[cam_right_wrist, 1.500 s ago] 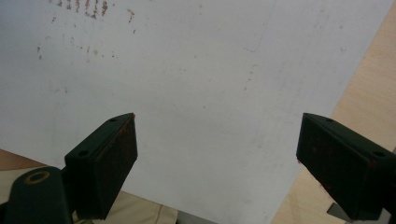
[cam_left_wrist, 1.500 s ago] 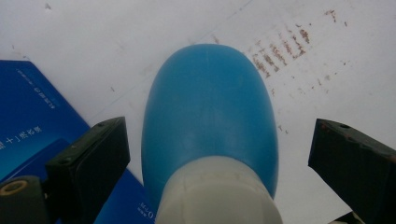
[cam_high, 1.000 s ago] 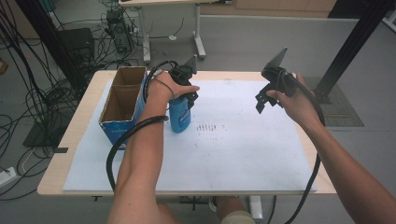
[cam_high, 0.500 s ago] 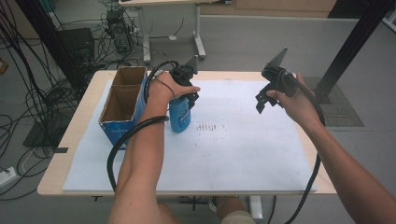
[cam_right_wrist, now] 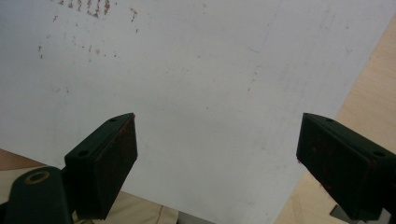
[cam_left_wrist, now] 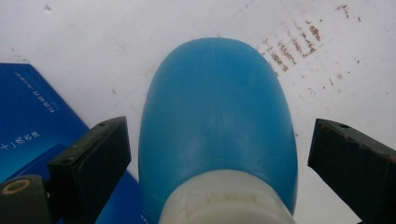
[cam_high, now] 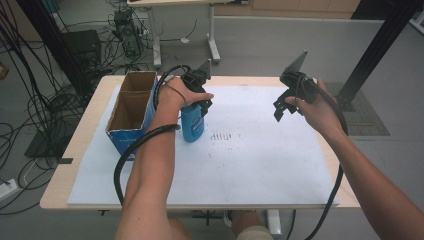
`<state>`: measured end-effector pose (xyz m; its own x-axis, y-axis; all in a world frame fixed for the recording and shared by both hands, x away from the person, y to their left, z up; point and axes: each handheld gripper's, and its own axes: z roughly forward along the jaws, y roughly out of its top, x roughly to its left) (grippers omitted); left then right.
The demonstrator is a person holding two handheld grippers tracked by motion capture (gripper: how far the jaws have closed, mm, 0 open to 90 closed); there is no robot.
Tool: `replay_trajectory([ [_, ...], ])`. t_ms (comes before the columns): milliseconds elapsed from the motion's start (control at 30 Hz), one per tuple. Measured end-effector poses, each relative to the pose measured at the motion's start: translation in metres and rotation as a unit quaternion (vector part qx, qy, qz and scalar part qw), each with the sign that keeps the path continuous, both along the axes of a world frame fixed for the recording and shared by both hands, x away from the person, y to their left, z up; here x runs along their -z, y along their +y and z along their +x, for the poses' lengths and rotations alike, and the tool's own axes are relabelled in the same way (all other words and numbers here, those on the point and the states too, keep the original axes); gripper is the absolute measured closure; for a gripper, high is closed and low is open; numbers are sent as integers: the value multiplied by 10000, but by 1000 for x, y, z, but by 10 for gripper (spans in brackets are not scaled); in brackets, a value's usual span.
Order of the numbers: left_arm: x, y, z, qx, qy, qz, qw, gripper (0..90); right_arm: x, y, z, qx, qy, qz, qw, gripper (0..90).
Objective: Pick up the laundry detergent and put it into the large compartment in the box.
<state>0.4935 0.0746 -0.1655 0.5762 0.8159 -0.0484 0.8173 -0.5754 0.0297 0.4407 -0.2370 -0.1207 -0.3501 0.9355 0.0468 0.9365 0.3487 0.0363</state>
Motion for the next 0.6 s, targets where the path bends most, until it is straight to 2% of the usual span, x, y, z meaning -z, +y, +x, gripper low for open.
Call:
replay_trajectory([
  [600,-1,0,-1,3,-41,39,10000,64,0,2,0,-16,-2,-11,10000,122],
])
